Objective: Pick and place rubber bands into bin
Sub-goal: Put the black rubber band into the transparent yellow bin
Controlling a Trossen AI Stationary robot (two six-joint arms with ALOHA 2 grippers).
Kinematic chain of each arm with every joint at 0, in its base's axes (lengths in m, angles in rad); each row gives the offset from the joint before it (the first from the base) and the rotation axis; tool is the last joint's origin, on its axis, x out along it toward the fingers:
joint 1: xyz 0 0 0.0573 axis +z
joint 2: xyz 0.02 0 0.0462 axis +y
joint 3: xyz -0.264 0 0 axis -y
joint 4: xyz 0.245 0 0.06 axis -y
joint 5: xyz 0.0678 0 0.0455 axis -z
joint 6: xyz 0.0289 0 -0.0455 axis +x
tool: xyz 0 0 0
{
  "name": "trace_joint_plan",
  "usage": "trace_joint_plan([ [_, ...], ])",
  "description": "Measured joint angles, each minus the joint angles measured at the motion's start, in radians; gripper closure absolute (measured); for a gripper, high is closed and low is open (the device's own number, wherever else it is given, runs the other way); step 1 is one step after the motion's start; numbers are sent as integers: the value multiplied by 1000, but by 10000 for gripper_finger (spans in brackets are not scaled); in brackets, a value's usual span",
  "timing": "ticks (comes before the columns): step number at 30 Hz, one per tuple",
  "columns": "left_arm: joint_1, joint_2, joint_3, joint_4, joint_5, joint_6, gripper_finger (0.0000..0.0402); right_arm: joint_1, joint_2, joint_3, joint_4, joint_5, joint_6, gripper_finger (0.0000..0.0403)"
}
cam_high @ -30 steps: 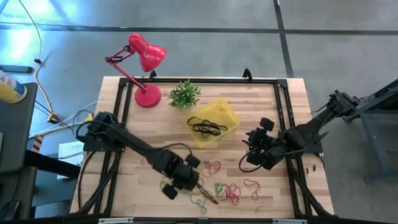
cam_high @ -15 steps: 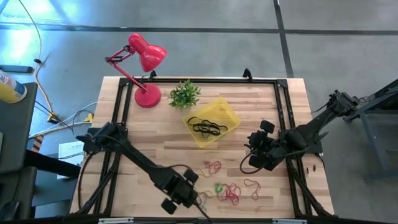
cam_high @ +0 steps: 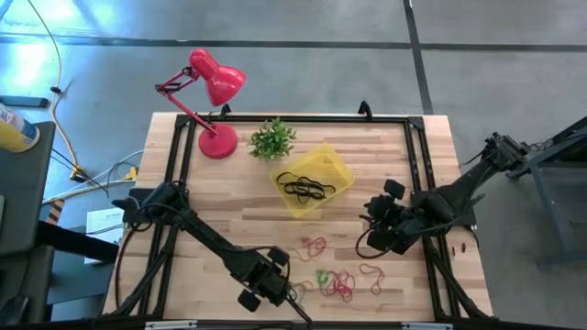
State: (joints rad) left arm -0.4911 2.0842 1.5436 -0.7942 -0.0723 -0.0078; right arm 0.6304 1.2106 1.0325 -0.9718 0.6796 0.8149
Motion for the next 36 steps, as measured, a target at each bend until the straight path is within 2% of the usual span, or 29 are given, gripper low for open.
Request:
trace_joint_plan([
  [11,1,2,0,9,-51,-1,291,0,0,0,4,10,-3,269],
  [20,0,33,-2,32,-15,-2,291,0,0,0,5,10,-2,269],
  [36,1,69,1,33,-26,-21,291,0,0,0,5,-3,22,269],
])
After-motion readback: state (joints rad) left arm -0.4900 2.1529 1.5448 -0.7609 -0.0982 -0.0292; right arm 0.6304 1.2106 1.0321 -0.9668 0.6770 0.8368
